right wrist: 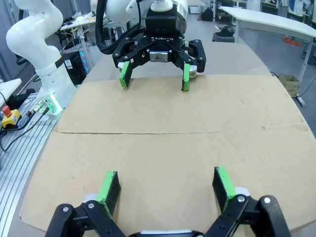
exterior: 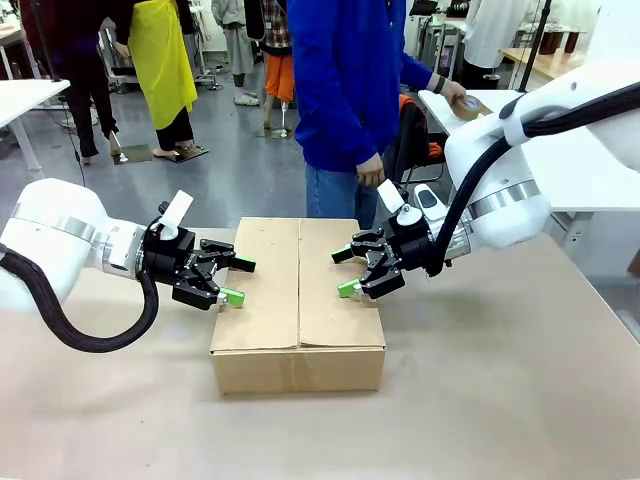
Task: Pack the gift set into the box.
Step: Press and hold the closed box until the human finishes sealing it.
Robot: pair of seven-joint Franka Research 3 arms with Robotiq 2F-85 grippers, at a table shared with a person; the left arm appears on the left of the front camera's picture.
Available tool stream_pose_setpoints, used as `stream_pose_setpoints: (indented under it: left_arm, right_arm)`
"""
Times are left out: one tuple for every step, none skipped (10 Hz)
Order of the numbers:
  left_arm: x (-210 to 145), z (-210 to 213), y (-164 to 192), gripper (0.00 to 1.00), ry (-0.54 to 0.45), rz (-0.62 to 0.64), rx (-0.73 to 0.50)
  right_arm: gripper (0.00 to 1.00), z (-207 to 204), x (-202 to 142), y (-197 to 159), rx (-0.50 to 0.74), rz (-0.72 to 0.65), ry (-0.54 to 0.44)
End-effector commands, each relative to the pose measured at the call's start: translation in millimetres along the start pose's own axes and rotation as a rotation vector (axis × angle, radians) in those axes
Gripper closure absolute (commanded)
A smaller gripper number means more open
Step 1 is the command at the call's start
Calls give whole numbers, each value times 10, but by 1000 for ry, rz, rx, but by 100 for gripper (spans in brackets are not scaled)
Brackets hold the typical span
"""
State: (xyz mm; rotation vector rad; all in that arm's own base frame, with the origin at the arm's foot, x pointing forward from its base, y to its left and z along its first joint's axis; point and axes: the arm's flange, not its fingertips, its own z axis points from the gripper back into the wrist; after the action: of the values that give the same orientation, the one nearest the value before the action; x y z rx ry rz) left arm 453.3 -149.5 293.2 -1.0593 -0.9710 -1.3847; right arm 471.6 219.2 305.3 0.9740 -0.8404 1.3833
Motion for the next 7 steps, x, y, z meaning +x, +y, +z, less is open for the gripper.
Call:
stream_pose_setpoints:
  left_arm:
    - [-39,-13,-21,0,-1,-12,8]
    - [-39,-13,-21,0,-1,-12,8]
    - [-39,-13,-21,0,-1,-12,8]
    - [-39,-13,-21,0,-1,-12,8]
    - [-39,-13,-21,0,-1,-12,8]
    - [-39,-13,-21,0,-1,-12,8]
    - [-39,-13,-21,0,-1,-12,8]
  right_arm:
    - [0,-42,-22,21,-7,15,-3]
    - [0,-42,-22,21,-7,15,-3]
    - [0,-42,-22,21,-7,15,-3]
    - [0,-42,-22,21,-7,15,-3]
    - [0,-42,-22,21,-7,15,-3]
    - [0,-42,-22,21,-7,15,-3]
    - [0,-42,-22,21,-7,15,-3]
